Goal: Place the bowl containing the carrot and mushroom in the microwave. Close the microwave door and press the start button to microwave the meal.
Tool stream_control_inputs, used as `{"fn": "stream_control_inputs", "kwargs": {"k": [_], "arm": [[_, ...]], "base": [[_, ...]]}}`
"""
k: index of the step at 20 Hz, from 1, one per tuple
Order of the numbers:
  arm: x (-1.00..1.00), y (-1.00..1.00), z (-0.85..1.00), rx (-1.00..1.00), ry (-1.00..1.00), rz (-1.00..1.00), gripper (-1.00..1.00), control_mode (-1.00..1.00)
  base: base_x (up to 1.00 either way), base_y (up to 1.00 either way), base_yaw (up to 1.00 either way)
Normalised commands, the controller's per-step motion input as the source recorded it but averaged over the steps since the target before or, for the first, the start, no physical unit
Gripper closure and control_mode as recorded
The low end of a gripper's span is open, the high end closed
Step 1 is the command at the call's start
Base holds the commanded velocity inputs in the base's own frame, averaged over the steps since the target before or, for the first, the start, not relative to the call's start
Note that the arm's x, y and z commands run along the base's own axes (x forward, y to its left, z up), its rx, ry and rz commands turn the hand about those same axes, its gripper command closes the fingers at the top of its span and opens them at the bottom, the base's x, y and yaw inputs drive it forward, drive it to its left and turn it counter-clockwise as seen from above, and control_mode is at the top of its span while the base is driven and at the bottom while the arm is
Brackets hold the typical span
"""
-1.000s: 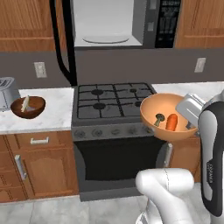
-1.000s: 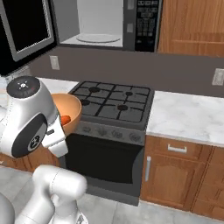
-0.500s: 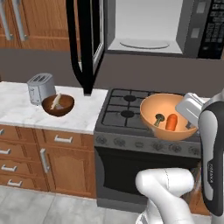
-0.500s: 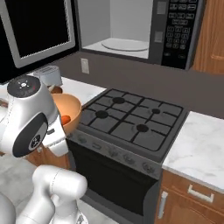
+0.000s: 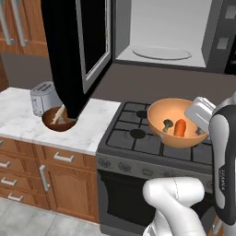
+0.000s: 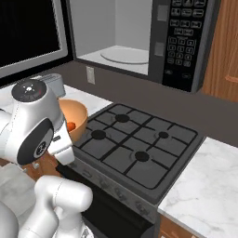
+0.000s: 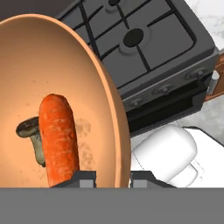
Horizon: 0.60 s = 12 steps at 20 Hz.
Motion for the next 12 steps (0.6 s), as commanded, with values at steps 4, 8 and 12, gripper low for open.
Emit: {"fn": "stream_control_inputs", "kwargs": {"k": [4, 8, 12], "arm": [[0.00, 0.00, 0.00, 0.00, 0.00, 0.00, 1.00, 1.00], [0.00, 0.00, 0.00, 0.00, 0.00, 0.00, 1.00, 1.00], [0.00, 0.00, 0.00, 0.00, 0.00, 0.00, 1.00, 1.00]], "base": [[0.43, -0.18, 0.18], [0.39, 0.00, 0.15], [0.37, 0.00, 0.10]]}}
